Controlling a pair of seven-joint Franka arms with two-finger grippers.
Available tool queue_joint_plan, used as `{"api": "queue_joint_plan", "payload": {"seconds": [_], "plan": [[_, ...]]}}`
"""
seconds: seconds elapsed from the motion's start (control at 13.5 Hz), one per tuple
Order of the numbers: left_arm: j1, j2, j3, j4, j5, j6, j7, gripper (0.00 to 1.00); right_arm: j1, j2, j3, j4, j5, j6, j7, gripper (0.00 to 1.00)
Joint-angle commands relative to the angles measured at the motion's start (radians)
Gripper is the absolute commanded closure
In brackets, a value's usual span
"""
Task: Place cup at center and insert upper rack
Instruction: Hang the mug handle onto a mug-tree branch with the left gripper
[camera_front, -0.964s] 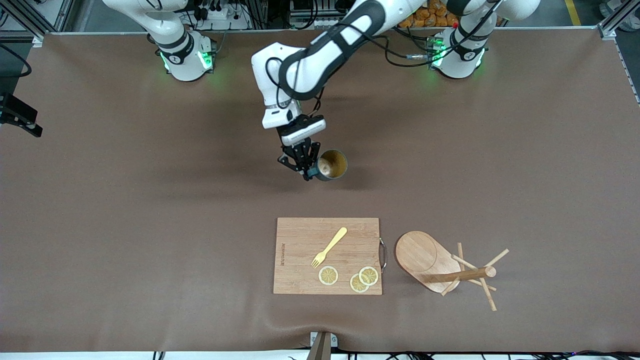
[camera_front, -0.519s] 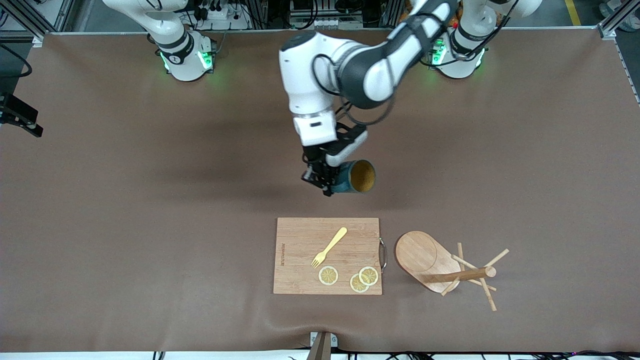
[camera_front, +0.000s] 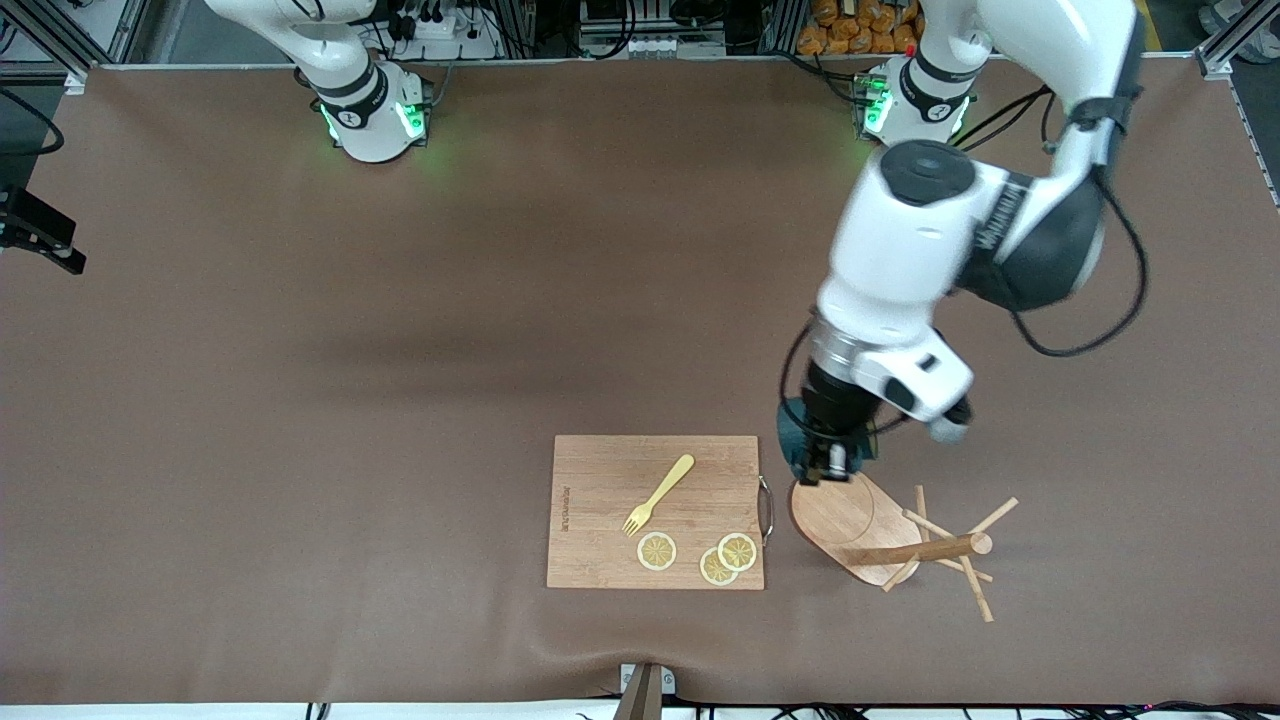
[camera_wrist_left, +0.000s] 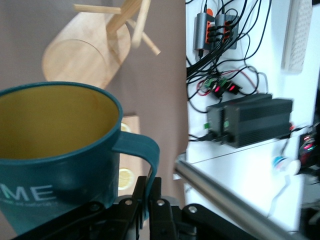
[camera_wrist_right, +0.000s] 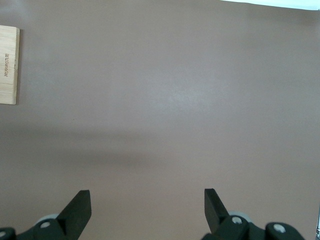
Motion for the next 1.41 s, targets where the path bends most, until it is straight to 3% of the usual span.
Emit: {"api": "queue_joint_plan", "payload": {"seconds": [0.0,0.3,0.74,1.34], "plan": [[0.035,0.02,-0.01,-0.029,-0.114,0.097,-0.016,1.0,-0.007,0.008,0.005,0.021,-0.004,-0.013,-0.005,0.0],[0.066,0.074,-0.01,-0.032,-0.198,0.214,0.115,1.0,-0.001,0.008,0.009,0.021,-0.003,-0.015,-0.002,0.0],[0.106,0.119,-0.012,-0.035,-0.459,0.281,0.569,1.0,-0.001,0.008,0.009,0.022,-0.003,-0.008,-0.002,0.0],[0.199,0.119,-0.01,-0.058,-0.488,0.281,0.596,1.0,-0.006,0.01,0.007,0.022,-0.003,-0.008,-0.005,0.0]]}}
